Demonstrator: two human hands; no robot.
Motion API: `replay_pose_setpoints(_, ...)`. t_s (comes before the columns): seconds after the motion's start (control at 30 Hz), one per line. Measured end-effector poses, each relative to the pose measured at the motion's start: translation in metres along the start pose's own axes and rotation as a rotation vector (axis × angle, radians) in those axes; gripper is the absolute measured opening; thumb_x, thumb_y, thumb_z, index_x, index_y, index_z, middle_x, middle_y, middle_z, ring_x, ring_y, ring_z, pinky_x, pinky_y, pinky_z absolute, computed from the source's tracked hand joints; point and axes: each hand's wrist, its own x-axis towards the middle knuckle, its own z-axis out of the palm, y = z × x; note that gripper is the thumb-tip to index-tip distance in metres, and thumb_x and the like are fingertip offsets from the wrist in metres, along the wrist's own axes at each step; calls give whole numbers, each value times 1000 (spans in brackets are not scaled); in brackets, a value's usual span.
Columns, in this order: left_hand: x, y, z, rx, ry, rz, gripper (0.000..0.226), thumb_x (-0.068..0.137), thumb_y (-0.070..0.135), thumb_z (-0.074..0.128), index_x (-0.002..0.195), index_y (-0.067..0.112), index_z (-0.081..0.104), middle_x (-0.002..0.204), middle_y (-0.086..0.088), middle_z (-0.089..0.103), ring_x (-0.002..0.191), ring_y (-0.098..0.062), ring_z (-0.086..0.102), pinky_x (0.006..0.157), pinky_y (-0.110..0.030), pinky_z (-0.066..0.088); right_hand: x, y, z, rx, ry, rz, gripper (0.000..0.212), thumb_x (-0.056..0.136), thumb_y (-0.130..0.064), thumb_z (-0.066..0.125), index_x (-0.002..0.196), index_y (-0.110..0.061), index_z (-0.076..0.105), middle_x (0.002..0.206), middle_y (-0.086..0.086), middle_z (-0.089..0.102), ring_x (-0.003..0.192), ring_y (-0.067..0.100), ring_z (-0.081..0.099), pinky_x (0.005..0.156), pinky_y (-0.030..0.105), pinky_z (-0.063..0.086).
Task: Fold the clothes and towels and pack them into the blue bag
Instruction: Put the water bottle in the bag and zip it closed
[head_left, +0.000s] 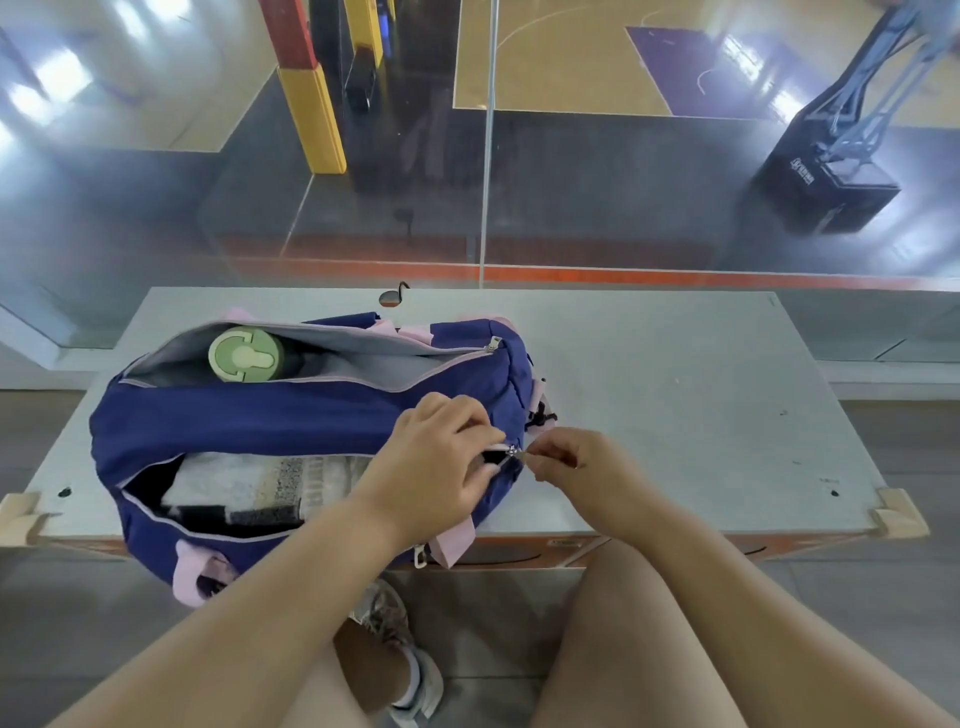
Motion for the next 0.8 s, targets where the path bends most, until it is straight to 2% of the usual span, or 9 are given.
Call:
replay_pose_setpoints(0.1, 6, 11, 11, 108, -34, 11, 26, 74, 40, 71, 93, 23, 68, 88, 2, 57, 81, -21, 51, 64, -36, 45, -6, -2, -9, 44, -57, 12, 14, 92, -21, 57, 85, -16, 67, 75, 2, 63, 71, 17, 52, 68, 32, 44)
replay_pose_setpoints(0.23, 18, 20, 21, 147, -7, 16, 20, 68, 34, 79, 80, 23, 67, 75, 1, 57, 66, -18, 52, 56, -31, 39, -8, -5, -15, 59, -116, 15, 16, 93, -17, 55, 90, -9, 69, 74, -4, 61, 69, 12, 51, 69, 31, 44)
replay_pose_setpoints(0.3, 23, 23, 24, 149, 17, 61, 13, 73, 27, 76, 71, 18, 66, 67, 1, 56, 58, -17, 49, 54, -28, 33, -9, -5, -19, 103, -134, 15, 17, 94, -16, 54, 92, -13, 71, 76, -6, 62, 66, 4, 52, 66, 19, 43)
replay_pose_setpoints(0.37, 25, 23, 25, 138, 38, 60, 15, 78, 24, 71, 67, 15, 66, 62, 0, 56, 54, -17, 48, 54, -27, 31, -9, -2, -24, 139, -89, 15, 19, 93, -14, 56, 87, -26, 69, 79, -11, 63, 66, -2, 55, 66, 14, 43)
replay_pose_setpoints(0.47, 22, 24, 24, 82, 80, 7, 18, 80, 25, 59, 67, 14, 67, 64, 0, 60, 55, -15, 50, 57, -24, 31, -4, 6, -24, -102, 24, -46, 21, 89, -14, 60, 99, -31, 64, 91, -13, 61, 78, 4, 57, 75, 23, 47)
replay_pose_setpoints(0.53, 19, 25, 24, 38, 105, -11, 16, 78, 24, 58, 69, 14, 67, 65, 0, 60, 56, -14, 51, 59, -24, 31, 0, 7, -16, -267, 33, -131, 33, 86, -18, 65, 116, -29, 60, 106, -10, 58, 88, 10, 57, 82, 25, 48)
replay_pose_setpoints(0.6, 18, 27, 24, 10, 131, -22, 13, 76, 21, 60, 71, 12, 67, 64, -1, 60, 55, -14, 52, 58, -23, 32, 4, 6, -4, -316, 44, -210, 42, 83, -22, 70, 122, -27, 57, 116, -7, 56, 97, 14, 55, 84, 28, 48)
replay_pose_setpoints(0.73, 11, 26, 25, -25, 147, -35, 13, 76, 19, 61, 72, 10, 69, 64, -2, 60, 54, -15, 54, 55, -23, 38, 13, 4, 18, -447, 184, -378, 27, 77, -21, 66, 104, -19, 63, 100, 1, 64, 85, 26, 61, 72, 39, 53)
replay_pose_setpoints(0.8, 6, 23, 26, -40, 161, -46, 16, 79, 21, 59, 72, 11, 69, 65, -2, 59, 54, -15, 52, 54, -23, 38, 15, 5, 24, -524, 238, -412, 18, 74, -20, 62, 91, -19, 64, 86, 0, 66, 74, 25, 63, 65, 37, 53)
